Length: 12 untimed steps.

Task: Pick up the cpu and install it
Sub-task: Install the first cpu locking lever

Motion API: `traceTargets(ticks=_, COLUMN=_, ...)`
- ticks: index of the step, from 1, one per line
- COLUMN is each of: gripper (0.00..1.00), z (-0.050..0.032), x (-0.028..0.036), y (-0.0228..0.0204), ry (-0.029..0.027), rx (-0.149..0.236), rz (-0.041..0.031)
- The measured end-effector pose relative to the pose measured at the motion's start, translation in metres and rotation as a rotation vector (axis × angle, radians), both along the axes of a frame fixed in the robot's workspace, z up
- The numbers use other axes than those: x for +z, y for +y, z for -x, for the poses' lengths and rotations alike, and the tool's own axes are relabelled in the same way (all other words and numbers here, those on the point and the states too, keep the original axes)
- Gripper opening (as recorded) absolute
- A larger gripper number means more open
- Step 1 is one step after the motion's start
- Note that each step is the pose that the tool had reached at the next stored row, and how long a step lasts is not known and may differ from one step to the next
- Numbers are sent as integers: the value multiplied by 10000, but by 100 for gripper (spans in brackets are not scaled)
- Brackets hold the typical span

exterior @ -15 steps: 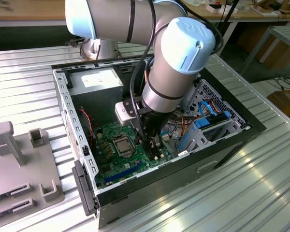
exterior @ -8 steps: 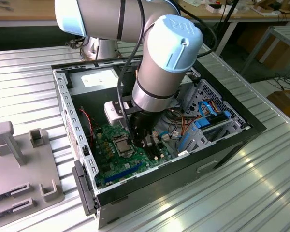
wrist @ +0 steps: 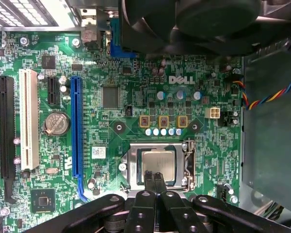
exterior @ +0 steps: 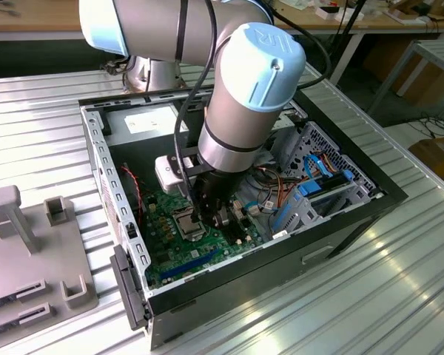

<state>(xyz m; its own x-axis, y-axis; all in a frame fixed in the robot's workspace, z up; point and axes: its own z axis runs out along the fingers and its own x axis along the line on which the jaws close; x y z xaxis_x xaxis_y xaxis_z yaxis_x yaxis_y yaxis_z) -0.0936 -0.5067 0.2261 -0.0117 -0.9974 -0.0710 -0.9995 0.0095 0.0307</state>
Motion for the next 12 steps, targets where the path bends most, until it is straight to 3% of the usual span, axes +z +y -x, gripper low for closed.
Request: traceTargets(ticks=12, gripper=11, z=16, x=0, y=0, ry=0, rx=0, rz=0)
